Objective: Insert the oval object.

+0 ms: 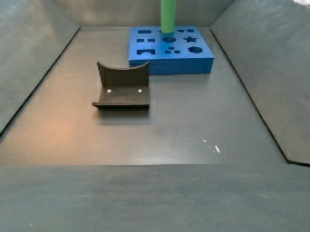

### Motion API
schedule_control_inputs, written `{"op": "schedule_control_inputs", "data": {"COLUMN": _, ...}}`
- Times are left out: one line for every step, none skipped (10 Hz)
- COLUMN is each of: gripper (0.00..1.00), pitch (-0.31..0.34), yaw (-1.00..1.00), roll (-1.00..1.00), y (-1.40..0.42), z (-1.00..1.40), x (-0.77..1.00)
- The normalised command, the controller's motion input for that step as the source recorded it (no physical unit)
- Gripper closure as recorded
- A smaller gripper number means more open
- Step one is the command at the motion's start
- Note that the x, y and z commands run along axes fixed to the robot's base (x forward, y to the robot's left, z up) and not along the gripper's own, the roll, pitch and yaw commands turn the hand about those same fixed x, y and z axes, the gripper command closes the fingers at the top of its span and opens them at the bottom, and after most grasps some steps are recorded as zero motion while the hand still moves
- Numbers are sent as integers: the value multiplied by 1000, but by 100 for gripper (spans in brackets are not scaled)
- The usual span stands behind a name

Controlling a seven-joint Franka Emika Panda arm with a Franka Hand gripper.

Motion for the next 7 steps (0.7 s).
{"op": "schedule_control_inputs", "data": {"gripper": 100, "pitch": 0, "yaw": 0, "roll": -70, "y": -77, "z": -289, "x": 137}}
{"op": "schedule_control_inputs", "data": {"gripper": 100, "pitch": 0, "yaw": 0, "roll": -64, "y": -86, "z": -274, "x": 129}}
{"op": "schedule_control_inputs", "data": {"gripper": 100, "pitch": 0, "yaw": 0, "roll": -66, "y": -91, "z": -291, "x": 129}}
{"op": "schedule_control_inputs", "data": {"gripper": 100, "pitch": 0, "yaw": 0, "roll": -47, "y": -26, "z": -346, "x": 111}}
{"op": "schedule_control_inputs", "data": {"gripper": 100, "pitch": 0, "yaw": 0, "roll": -26, "y": 0, "z": -354, "x": 0}}
{"op": "schedule_control_inputs", "data": {"gripper": 100, "pitch": 0, "yaw": 0, "roll": -16, "y": 0, "z": -351, "x": 0}}
{"op": "schedule_control_inputs", "data": {"gripper": 100, "pitch": 0, "yaw": -43, "roll": 0, "y": -3, "z": -386, "x": 0}}
